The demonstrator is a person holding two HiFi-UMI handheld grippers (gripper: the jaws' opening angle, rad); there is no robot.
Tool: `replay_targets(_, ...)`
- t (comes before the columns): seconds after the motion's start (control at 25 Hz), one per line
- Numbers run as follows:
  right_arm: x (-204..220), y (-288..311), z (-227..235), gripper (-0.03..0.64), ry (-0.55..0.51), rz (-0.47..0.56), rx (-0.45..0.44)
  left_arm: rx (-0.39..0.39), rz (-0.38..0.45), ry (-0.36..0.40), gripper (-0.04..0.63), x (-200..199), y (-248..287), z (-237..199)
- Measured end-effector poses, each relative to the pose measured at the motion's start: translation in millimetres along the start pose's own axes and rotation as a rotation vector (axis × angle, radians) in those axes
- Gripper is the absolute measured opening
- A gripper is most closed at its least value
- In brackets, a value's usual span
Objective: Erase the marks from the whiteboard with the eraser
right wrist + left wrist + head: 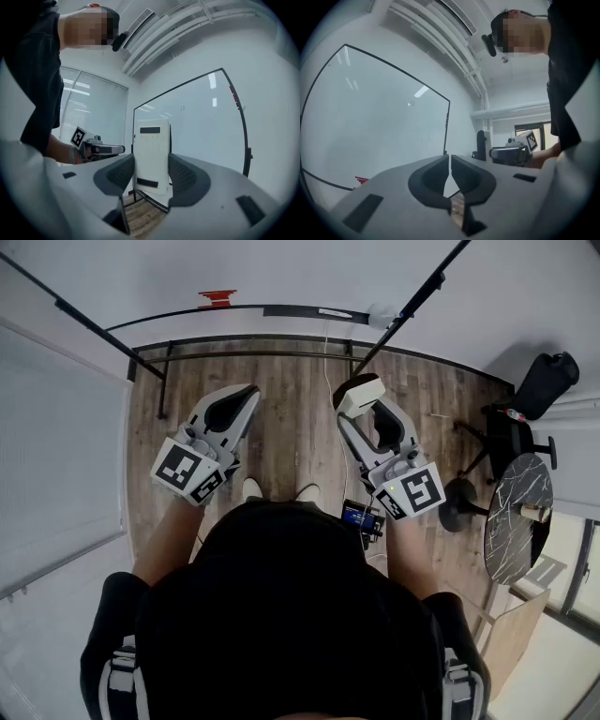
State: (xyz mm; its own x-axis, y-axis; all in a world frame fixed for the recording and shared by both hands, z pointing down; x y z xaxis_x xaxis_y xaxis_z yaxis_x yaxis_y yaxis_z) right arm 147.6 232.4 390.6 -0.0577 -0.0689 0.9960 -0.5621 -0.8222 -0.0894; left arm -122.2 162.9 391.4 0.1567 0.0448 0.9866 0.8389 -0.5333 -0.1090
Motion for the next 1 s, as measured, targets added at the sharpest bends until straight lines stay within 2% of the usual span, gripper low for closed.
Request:
replay_targets(0.36,-4,13,-18,0.230,-0.028,-0.003,0.010,0.007,-0.007,0.015,0.017,-4,-10,-10)
replay_targets(0.64,-13,9,-9,0.229,0.048,0.046,0.053,0.025,-0.006,0.010,0.017,-6,-5,-3)
replay_targets(1.0,-18,-6,11,0.227,0.016,0.072,0.044,0.011,-0.009,0.020,0.017,-3,10,10)
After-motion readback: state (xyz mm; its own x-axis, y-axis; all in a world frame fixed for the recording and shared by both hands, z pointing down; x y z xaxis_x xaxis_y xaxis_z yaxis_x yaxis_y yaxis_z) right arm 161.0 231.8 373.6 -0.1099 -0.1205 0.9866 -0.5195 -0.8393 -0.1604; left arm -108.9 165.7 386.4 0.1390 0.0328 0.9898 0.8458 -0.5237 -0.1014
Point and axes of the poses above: the fingertips, and each gripper's own axes: y forward along the fingers, z to its right, x out of its underside, the point moved 9 cm from there along -y, backward along the fingers, and after that the axes turned 7 degrees about z, right-handed, at the moved point
